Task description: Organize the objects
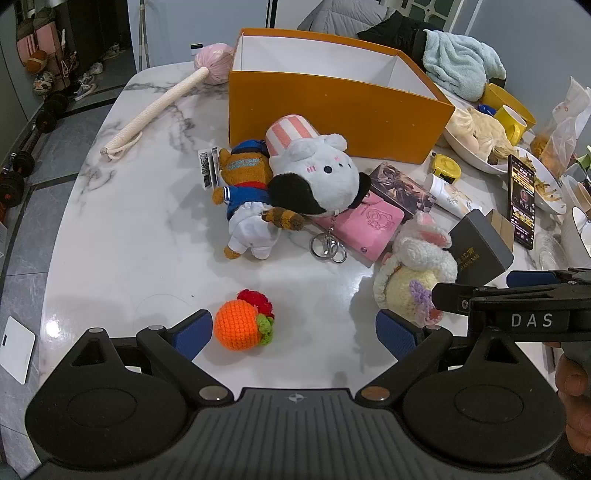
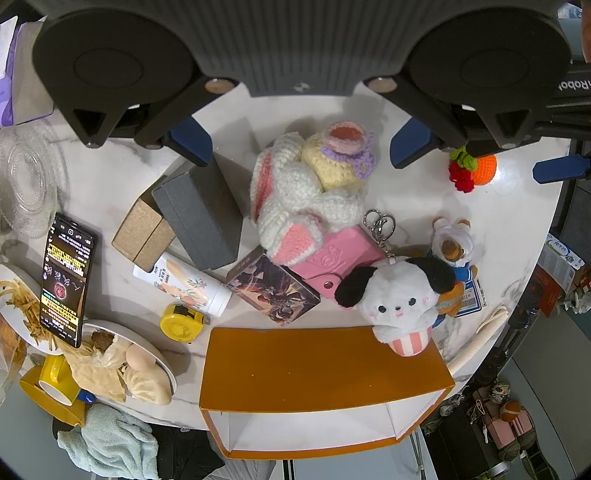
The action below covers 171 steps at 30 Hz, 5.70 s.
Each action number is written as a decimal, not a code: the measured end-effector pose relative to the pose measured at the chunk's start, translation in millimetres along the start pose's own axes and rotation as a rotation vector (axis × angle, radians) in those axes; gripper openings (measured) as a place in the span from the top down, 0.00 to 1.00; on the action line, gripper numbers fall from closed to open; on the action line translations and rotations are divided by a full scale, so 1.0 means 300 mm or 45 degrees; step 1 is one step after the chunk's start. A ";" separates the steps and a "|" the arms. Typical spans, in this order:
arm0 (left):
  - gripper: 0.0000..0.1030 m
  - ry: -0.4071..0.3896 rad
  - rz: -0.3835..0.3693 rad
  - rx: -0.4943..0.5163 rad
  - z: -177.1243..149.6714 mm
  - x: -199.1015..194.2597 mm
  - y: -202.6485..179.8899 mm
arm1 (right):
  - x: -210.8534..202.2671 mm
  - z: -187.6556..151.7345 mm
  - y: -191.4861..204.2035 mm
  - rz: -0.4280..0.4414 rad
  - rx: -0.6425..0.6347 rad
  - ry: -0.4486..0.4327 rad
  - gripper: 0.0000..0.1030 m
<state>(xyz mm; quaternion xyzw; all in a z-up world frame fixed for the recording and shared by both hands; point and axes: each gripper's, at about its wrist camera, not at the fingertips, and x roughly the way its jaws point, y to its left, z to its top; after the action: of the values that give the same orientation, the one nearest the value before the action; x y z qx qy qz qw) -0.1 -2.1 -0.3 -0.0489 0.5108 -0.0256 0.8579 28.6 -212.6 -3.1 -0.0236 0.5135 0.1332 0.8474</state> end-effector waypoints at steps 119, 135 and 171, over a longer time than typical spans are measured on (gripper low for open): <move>0.00 -0.154 -0.031 -0.038 0.318 0.376 -0.071 | 0.139 0.166 -0.227 0.077 -0.402 -0.081 0.49; 0.10 -0.223 -0.058 -0.035 0.308 0.357 -0.044 | 0.191 0.131 -0.186 0.075 -0.470 0.030 0.64; 0.14 -0.445 -0.254 0.150 0.412 -0.058 -0.010 | -0.131 0.348 -0.143 0.214 -0.378 -0.381 0.65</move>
<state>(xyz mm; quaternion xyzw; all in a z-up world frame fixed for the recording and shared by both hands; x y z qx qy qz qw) 100.3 3.6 73.6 -0.0527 0.3447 -0.1313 0.9280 112.4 -243.5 76.3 -0.0853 0.3568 0.2794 0.8873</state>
